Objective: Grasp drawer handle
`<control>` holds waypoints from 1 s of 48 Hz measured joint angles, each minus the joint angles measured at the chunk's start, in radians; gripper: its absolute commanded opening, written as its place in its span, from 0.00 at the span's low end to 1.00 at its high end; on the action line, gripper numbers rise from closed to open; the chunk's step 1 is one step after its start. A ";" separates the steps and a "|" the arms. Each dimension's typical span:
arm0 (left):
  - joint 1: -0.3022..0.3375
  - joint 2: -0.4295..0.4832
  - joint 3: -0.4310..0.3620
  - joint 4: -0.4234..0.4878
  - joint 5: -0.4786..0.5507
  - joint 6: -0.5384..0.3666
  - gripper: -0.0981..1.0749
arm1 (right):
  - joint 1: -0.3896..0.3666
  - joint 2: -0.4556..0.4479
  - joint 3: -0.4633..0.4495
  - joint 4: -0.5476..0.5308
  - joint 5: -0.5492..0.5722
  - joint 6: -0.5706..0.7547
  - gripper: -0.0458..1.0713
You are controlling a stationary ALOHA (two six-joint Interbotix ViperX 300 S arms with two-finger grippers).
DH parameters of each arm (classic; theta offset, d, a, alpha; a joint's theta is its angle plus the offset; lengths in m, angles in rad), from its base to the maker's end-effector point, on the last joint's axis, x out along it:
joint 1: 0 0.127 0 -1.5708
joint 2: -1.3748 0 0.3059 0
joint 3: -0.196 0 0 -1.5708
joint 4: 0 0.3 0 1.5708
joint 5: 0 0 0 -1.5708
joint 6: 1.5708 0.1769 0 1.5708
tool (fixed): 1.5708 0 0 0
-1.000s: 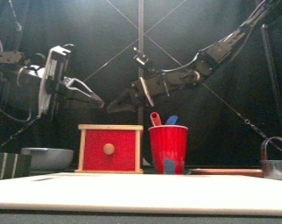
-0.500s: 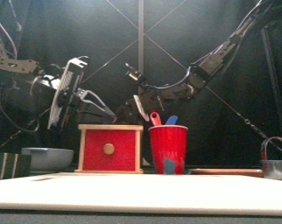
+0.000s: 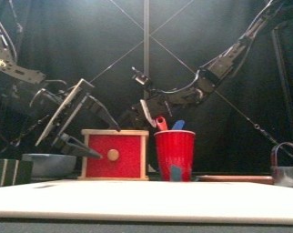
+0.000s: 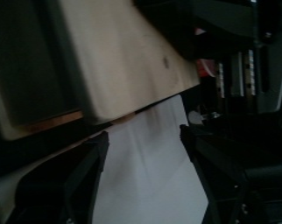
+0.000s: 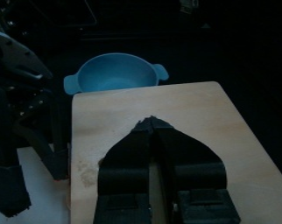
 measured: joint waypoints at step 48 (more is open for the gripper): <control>0.084 0.137 -0.106 -0.067 -0.005 -0.012 0.93 | 0.015 -0.006 0.011 0.002 -0.002 0.002 0.08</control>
